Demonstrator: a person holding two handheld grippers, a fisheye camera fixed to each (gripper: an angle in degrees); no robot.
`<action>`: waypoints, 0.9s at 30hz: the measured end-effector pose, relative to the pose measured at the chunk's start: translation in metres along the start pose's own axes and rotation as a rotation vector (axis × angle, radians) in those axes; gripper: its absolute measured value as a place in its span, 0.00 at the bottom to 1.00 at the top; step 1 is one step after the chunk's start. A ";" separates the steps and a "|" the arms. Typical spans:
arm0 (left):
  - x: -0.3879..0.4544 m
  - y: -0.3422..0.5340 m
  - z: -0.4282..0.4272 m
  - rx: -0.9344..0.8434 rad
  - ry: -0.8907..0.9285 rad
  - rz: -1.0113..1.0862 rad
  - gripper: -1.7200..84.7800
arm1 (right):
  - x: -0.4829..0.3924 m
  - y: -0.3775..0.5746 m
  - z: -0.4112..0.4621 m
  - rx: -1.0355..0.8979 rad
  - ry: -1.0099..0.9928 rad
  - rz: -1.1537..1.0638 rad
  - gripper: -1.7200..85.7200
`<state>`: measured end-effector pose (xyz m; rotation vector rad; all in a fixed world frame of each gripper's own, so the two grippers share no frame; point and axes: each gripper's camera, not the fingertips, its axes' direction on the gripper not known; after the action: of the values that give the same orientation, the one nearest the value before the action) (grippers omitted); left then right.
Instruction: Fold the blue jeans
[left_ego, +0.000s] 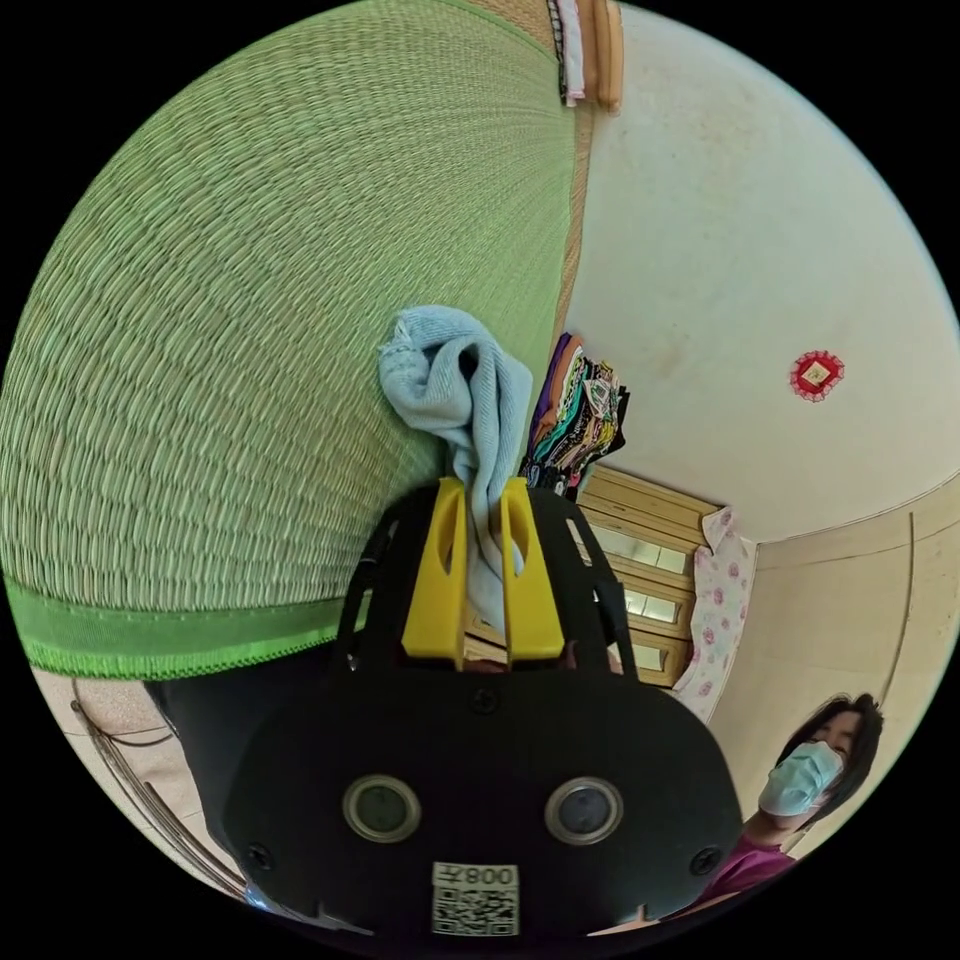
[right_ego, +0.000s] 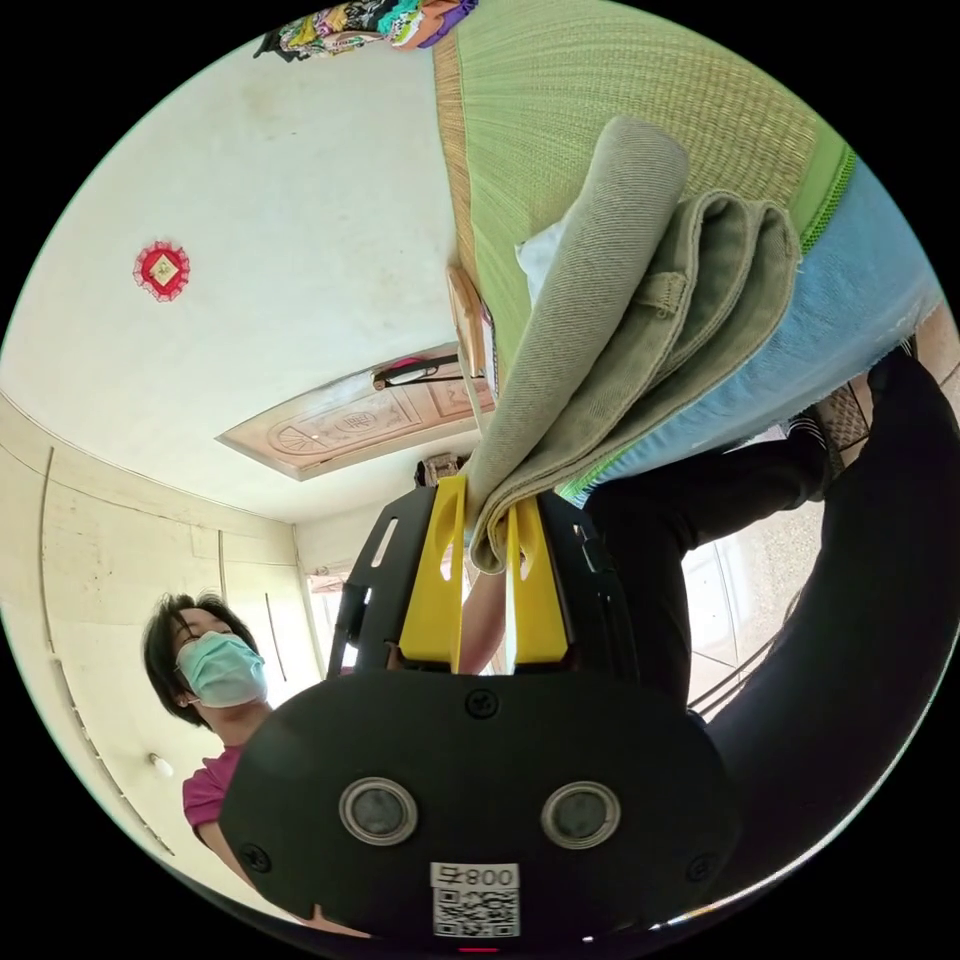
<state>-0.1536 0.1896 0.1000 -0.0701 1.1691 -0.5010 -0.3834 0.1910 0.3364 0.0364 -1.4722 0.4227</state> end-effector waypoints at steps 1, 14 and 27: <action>0.000 0.000 0.004 -0.004 0.001 -0.001 0.09 | 0.004 0.002 -0.001 0.005 0.005 0.002 0.09; 0.018 0.008 0.058 -0.081 -0.012 0.050 0.08 | 0.101 0.075 -0.024 0.102 0.018 0.007 0.10; 0.070 0.004 0.156 -0.070 0.022 0.140 0.08 | 0.173 0.112 -0.062 0.094 -0.004 -0.105 0.09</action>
<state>0.0080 0.1329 0.1007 -0.0429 1.2039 -0.3375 -0.3509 0.3563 0.4706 0.1892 -1.4462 0.4061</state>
